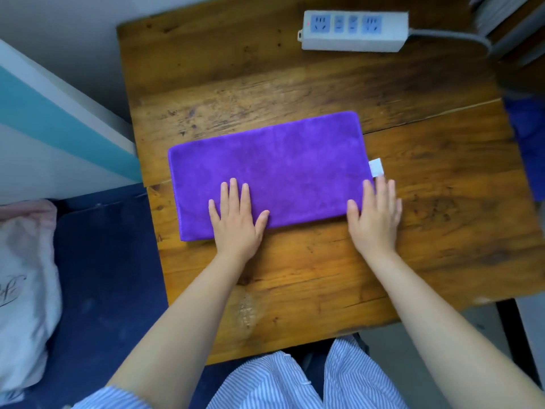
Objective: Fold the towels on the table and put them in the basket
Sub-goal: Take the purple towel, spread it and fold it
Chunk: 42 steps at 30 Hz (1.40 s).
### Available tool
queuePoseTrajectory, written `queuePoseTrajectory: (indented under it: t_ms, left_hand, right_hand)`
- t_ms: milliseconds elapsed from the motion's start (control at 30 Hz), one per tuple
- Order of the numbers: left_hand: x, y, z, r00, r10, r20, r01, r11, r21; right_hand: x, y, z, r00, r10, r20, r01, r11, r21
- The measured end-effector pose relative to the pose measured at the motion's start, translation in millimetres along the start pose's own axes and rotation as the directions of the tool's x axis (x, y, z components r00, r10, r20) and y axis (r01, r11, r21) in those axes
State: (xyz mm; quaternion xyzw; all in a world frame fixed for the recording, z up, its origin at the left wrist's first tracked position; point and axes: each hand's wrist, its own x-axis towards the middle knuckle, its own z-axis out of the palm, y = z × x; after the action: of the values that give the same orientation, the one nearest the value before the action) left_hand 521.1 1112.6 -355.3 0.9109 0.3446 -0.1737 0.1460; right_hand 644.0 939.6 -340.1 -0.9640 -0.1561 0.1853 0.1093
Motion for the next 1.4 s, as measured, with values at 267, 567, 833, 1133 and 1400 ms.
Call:
queuePoseTrajectory:
  t_ms: [267, 567, 833, 1133, 1400]
  left_hand:
    - [34.0, 24.8, -17.0, 0.997, 0.075, -0.011, -0.075, 0.996, 0.040]
    - [39.1, 20.2, -10.5, 0.998, 0.067, -0.023, -0.066, 0.997, 0.044]
    - [32.6, -4.8, -30.4, 0.996, 0.076, -0.050, -0.078, 0.996, -0.034]
    - [-12.8, -94.4, -34.1, 0.956, -0.160, -0.246, 0.089, 0.957, -0.277]
    - [-57.4, -154.1, -15.5, 0.937, -0.250, -0.244, 0.178, 0.943, -0.281]
  right_hand:
    - [38.3, -9.0, -29.4, 0.987, 0.159, -0.009, -0.159, 0.986, 0.045]
    - [50.8, -31.3, -19.2, 0.973, 0.222, 0.060, -0.228, 0.966, 0.118]
    - [37.5, -51.4, -48.6, 0.990, -0.014, -0.137, 0.039, 0.984, 0.176]
    - [-14.6, -169.9, -16.7, 0.819, -0.472, -0.326, 0.561, 0.777, 0.286]
    - [-37.7, -206.2, 64.5, 0.808, -0.537, 0.242, 0.450, 0.828, 0.335]
